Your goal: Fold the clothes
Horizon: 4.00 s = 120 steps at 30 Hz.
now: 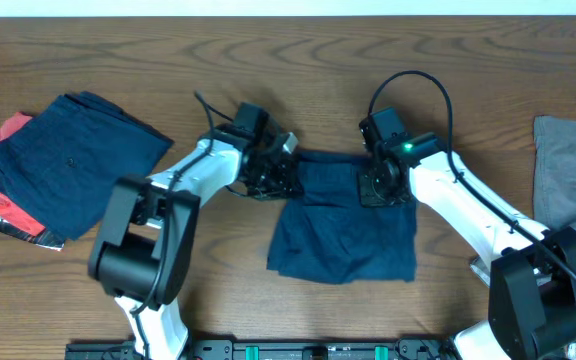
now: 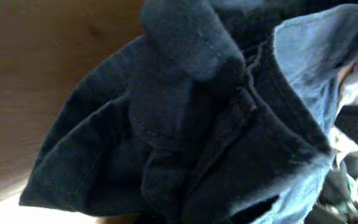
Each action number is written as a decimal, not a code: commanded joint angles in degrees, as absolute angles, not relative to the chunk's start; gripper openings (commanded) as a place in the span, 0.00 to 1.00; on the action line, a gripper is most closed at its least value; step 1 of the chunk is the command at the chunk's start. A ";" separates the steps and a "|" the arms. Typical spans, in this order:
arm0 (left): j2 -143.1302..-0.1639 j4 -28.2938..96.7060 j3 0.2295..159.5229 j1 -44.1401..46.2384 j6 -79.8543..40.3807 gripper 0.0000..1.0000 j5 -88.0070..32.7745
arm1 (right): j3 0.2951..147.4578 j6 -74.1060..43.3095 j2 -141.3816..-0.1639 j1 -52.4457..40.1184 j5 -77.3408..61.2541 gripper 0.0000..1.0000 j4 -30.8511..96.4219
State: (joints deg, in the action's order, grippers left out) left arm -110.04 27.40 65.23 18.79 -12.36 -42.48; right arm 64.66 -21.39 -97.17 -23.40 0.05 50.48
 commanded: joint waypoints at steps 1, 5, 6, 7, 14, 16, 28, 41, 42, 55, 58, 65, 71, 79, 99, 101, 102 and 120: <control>-103.02 28.29 64.82 14.68 -10.94 0.06 -34.79 | 66.92 -20.88 -93.86 -20.34 2.42 0.07 51.83; -95.15 32.10 66.08 7.77 -10.20 0.06 -24.67 | 67.11 -20.12 -89.65 -16.93 2.37 0.09 52.77; -93.14 33.54 66.96 5.52 -9.82 0.06 -22.72 | 67.11 -19.99 -88.58 -16.16 2.39 0.09 53.06; -91.26 34.70 67.88 3.16 -9.52 0.06 -20.80 | 67.11 -19.59 -87.66 -15.55 2.37 0.09 53.45; -83.85 36.32 73.52 -14.79 -6.44 0.06 -9.82 | 67.11 -19.20 -84.68 -14.24 2.39 0.10 56.10; -83.42 33.56 73.60 -19.81 -6.46 0.06 -7.38 | 67.11 -19.22 -84.68 -14.31 2.35 0.09 56.62; -86.56 28.40 73.19 -35.86 -10.83 0.07 -6.59 | 67.09 -19.20 -84.68 -14.31 1.96 0.10 58.17; -87.24 29.02 73.19 -36.73 -11.92 0.98 -6.81 | 67.09 -19.20 -84.71 -14.31 2.07 0.13 58.04; -87.24 29.02 73.19 -36.71 -11.92 0.98 -6.83 | 67.09 -19.20 -84.71 -14.31 2.26 0.14 58.04; -87.24 28.60 73.17 -27.03 -11.22 0.98 -20.36 | 67.07 -19.22 -84.71 -14.26 -3.18 0.63 54.63; -87.24 28.64 72.97 -18.61 -7.66 0.98 -20.29 | 67.07 -19.22 -84.71 -14.31 -6.50 0.83 51.90; -90.50 32.32 72.82 2.17 -6.81 0.98 -20.08 | 67.07 -19.22 -84.71 -13.08 -11.77 0.99 47.22; -94.50 44.69 72.84 12.99 -4.40 0.98 -14.00 | 67.07 -18.68 -84.71 -4.71 -16.34 0.99 48.21; -89.91 61.10 73.76 11.27 -3.42 0.98 -13.41 | 67.07 -15.31 -84.62 5.17 -16.86 0.99 64.01; -33.10 57.32 63.07 10.09 -2.20 0.98 -5.96 | 58.57 -15.38 -42.59 5.82 -3.57 0.99 60.60; -29.56 57.34 62.02 10.09 -2.15 0.98 -5.93 | 56.60 -15.33 -37.69 5.82 -2.74 0.99 59.53; -27.97 57.28 61.78 10.09 -2.15 0.98 -5.93 | 55.59 -15.35 -35.31 5.82 -2.79 0.99 59.16; -24.34 56.77 61.78 10.09 -2.17 0.98 -5.93 | 52.21 -15.35 -28.67 5.82 -3.22 0.99 64.31</control>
State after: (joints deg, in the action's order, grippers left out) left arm -24.38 56.95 62.15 9.96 -2.87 -6.83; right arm 52.40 -15.99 -28.95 5.78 -3.79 64.27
